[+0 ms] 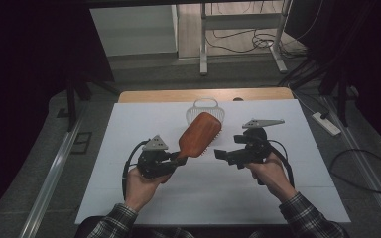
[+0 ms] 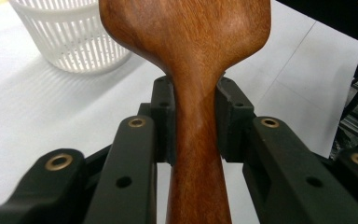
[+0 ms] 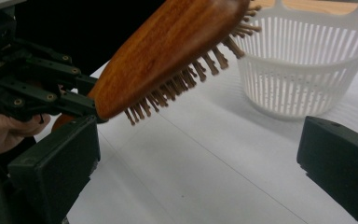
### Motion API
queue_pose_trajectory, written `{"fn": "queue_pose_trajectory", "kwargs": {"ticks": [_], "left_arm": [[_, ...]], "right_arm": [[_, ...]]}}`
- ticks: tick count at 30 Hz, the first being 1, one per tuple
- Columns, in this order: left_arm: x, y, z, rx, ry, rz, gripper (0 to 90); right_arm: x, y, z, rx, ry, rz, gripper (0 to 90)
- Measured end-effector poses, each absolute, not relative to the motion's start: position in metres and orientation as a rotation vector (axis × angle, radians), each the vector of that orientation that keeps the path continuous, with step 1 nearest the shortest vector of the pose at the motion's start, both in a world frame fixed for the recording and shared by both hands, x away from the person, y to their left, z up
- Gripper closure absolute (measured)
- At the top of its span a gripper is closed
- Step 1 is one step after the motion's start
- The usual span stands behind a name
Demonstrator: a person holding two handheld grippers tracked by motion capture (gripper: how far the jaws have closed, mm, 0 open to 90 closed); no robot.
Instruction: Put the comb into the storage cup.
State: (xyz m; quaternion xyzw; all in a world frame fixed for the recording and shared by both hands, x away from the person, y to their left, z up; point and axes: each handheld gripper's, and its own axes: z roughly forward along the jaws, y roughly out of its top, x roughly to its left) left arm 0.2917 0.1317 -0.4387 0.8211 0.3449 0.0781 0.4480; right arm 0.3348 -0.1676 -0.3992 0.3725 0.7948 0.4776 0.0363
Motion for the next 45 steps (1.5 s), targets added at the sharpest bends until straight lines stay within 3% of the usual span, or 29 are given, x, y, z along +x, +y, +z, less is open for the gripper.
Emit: {"fn": "queue_pose_trajectory", "kwargs": {"ticks": [37, 45], "left_arm": [[0.292, 0.123, -0.436, 1.971, 0.83, 0.181, 71.6], [0.292, 0.123, -0.436, 1.963, 0.826, 0.19, 71.6]], "right_arm": [[0.372, -0.125, -0.401, 1.27, 2.496, 1.587, 0.2], [0.374, -0.121, -0.403, 1.267, 2.495, 1.635, 10.5]]}}
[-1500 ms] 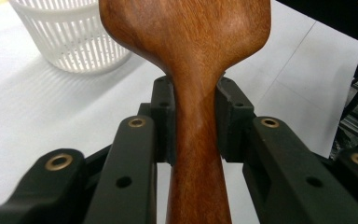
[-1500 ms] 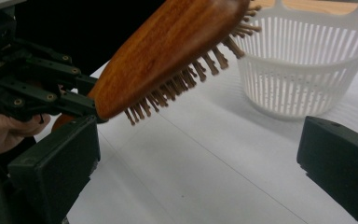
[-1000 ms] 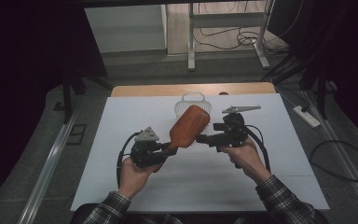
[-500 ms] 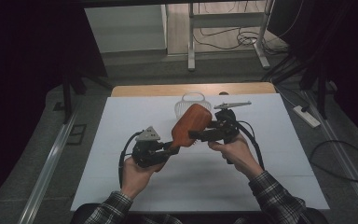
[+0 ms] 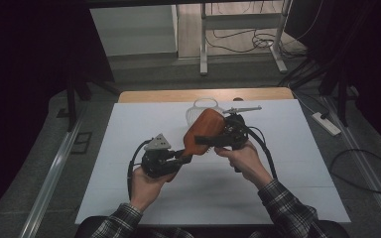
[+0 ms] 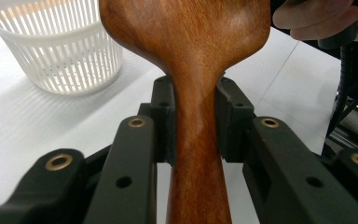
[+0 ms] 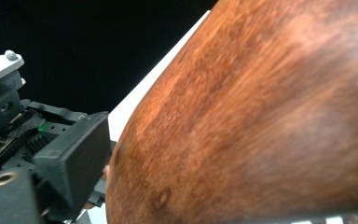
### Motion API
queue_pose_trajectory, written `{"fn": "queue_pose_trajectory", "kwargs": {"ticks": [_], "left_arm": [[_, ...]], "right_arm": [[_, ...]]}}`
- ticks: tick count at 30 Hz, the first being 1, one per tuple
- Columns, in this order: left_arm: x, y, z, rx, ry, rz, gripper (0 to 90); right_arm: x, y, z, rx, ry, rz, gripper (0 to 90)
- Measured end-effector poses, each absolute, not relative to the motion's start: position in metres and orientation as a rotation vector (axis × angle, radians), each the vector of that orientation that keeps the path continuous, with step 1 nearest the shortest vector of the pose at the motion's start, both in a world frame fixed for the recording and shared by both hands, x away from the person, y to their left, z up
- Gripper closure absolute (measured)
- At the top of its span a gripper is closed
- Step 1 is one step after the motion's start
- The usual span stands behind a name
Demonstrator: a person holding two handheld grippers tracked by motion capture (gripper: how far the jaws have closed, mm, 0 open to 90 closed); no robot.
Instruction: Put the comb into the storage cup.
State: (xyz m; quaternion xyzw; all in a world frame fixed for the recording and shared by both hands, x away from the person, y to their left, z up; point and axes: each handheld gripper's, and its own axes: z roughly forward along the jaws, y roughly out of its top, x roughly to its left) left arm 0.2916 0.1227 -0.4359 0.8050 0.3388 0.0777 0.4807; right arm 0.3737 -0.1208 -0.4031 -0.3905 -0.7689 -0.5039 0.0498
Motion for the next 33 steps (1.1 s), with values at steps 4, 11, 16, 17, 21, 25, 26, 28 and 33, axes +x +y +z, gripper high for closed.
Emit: {"fn": "queue_pose_trajectory", "kwargs": {"ticks": [4, 11, 16, 17, 21, 25, 26, 28, 33], "left_arm": [[0.291, 0.121, -0.437, 1.97, 0.824, 0.187, 71.6], [0.292, 0.121, -0.439, 1.973, 0.825, 0.178, 71.6], [0.293, 0.119, -0.442, 1.989, 0.826, 0.168, 71.8], [0.293, 0.118, -0.442, 1.994, 0.825, 0.168, 71.8], [0.294, 0.116, -0.444, 2.027, 0.821, 0.169, 71.8], [0.296, 0.114, -0.446, 2.047, 0.822, 0.163, 71.8], [0.296, 0.114, -0.446, 2.049, 0.822, 0.16, 71.8], [0.296, 0.114, -0.446, 2.049, 0.821, 0.16, 71.8], [0.297, 0.114, -0.446, 2.065, 0.813, 0.161, 71.1]], "right_arm": [[0.374, -0.121, -0.404, -1.172, -2.324, -1.538, 19.9], [0.375, -0.124, -0.405, -1.187, -2.262, -1.541, 27.2], [0.378, -0.13, -0.407, -1.206, -2.148, -1.538, 38.4], [0.378, -0.131, -0.407, -1.21, -2.133, -1.536, 39.8], [0.379, -0.134, -0.407, -1.207, -2.063, -1.526, 46.4], [0.378, -0.132, -0.405, -1.193, -2.087, -1.495, 51.4], [0.378, -0.132, -0.405, -1.193, -2.087, -1.495, 51.4], [0.378, -0.133, -0.406, -1.195, -2.07, -1.487, 52.6], [0.377, -0.132, -0.405, -1.203, -2.06, -1.49, 53.6]]}}
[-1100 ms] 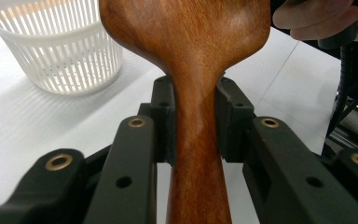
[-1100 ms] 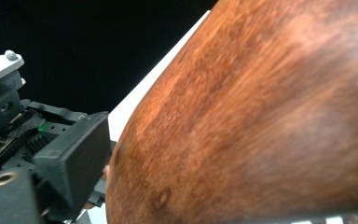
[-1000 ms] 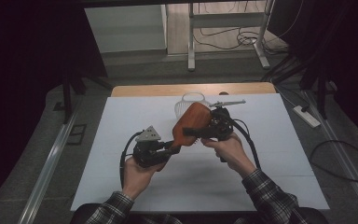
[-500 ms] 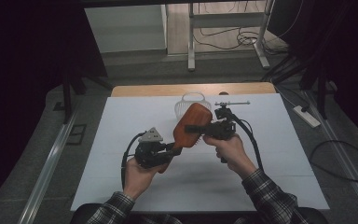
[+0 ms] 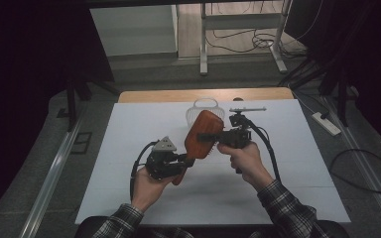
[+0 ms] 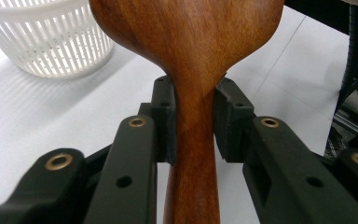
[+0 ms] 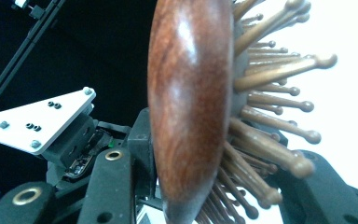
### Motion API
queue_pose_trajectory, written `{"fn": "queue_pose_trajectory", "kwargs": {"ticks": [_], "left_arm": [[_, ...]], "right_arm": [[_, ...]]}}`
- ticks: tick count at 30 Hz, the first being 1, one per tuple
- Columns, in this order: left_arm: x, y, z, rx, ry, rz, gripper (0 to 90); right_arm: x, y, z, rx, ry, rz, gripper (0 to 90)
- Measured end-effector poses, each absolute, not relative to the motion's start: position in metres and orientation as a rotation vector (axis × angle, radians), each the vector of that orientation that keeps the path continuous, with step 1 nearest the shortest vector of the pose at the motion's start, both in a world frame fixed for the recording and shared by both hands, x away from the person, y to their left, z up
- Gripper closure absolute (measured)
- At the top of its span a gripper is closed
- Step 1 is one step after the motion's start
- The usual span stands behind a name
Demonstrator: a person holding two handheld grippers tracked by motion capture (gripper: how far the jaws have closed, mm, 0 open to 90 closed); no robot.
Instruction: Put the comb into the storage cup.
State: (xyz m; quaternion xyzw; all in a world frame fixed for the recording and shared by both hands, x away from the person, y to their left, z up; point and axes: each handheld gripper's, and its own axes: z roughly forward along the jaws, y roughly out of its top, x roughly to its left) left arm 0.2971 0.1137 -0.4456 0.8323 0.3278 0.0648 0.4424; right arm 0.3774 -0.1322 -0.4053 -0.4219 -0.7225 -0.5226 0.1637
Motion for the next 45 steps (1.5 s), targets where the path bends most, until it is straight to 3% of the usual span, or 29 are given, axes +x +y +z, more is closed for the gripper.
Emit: {"fn": "queue_pose_trajectory", "kwargs": {"ticks": [4, 16, 18, 19, 24, 45], "left_arm": [[0.297, 0.114, -0.445, 2.075, 0.806, 0.159, 68.5], [0.299, 0.115, -0.448, 2.098, 0.827, 0.176, 33.8], [0.299, 0.118, -0.449, 2.088, 0.812, 0.17, 32.9], [0.299, 0.118, -0.449, 2.088, 0.816, 0.17, 27.1], [0.3, 0.121, -0.452, 2.102, 0.831, 0.17, 16.6], [0.295, 0.159, -0.458, 2.05, 0.921, 0.153, 0.0]], "right_arm": [[0.376, -0.131, -0.405, -1.203, -2.071, -1.503, 53.6], [0.375, -0.137, -0.402, -1.224, -2.083, -1.542, 53.6], [0.375, -0.137, -0.402, -1.226, -2.082, -1.543, 53.6], [0.376, -0.138, -0.402, -1.232, -2.084, -1.544, 53.6], [0.376, -0.14, -0.4, -1.235, -2.099, -1.549, 53.5], [0.377, -0.151, -0.396, -1.27, -2.114, -1.593, 53.5]]}}
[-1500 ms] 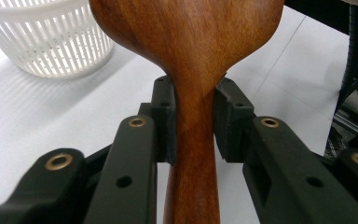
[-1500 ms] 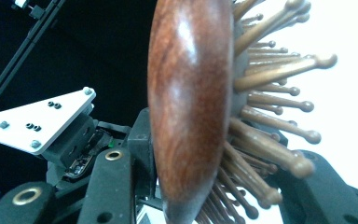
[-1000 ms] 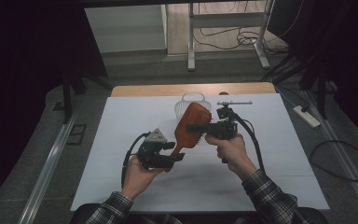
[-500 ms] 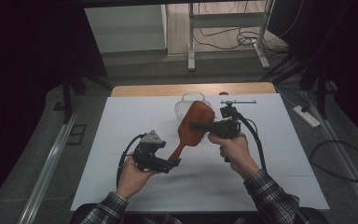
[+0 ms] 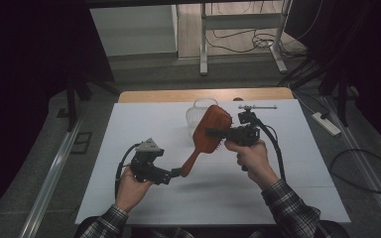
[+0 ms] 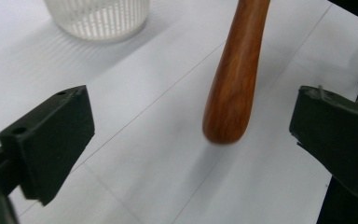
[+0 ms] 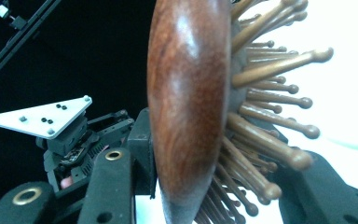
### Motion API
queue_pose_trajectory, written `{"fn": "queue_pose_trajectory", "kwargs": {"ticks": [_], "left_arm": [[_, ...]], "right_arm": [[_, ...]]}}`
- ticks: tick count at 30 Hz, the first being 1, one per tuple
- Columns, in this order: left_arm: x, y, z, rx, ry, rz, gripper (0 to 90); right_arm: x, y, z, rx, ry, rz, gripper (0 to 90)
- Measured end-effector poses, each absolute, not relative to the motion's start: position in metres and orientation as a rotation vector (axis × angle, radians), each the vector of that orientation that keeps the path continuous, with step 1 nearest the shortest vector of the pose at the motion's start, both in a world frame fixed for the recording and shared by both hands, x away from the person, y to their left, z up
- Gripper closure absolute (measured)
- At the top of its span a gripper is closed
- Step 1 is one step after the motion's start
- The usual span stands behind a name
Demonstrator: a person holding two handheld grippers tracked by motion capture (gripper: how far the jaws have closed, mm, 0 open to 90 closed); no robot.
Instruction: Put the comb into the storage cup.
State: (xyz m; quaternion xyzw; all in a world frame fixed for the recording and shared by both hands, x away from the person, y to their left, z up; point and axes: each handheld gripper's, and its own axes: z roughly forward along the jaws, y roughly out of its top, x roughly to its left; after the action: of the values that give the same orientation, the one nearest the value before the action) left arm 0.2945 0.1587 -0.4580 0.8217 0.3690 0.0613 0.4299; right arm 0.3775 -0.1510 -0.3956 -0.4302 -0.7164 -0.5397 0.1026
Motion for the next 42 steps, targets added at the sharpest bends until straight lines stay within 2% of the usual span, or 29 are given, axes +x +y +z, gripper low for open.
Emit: {"fn": "queue_pose_trajectory", "kwargs": {"ticks": [23, 42], "left_arm": [[0.269, 0.195, -0.464, 2.044, 0.924, 0.188, 0.0], [0.247, 0.218, -0.468, 2.028, 0.991, 0.215, 0.0]], "right_arm": [[0.384, -0.162, -0.393, -1.32, -2.115, -1.636, 53.4], [0.392, -0.17, -0.385, -1.346, -2.109, -1.684, 53.4]]}}
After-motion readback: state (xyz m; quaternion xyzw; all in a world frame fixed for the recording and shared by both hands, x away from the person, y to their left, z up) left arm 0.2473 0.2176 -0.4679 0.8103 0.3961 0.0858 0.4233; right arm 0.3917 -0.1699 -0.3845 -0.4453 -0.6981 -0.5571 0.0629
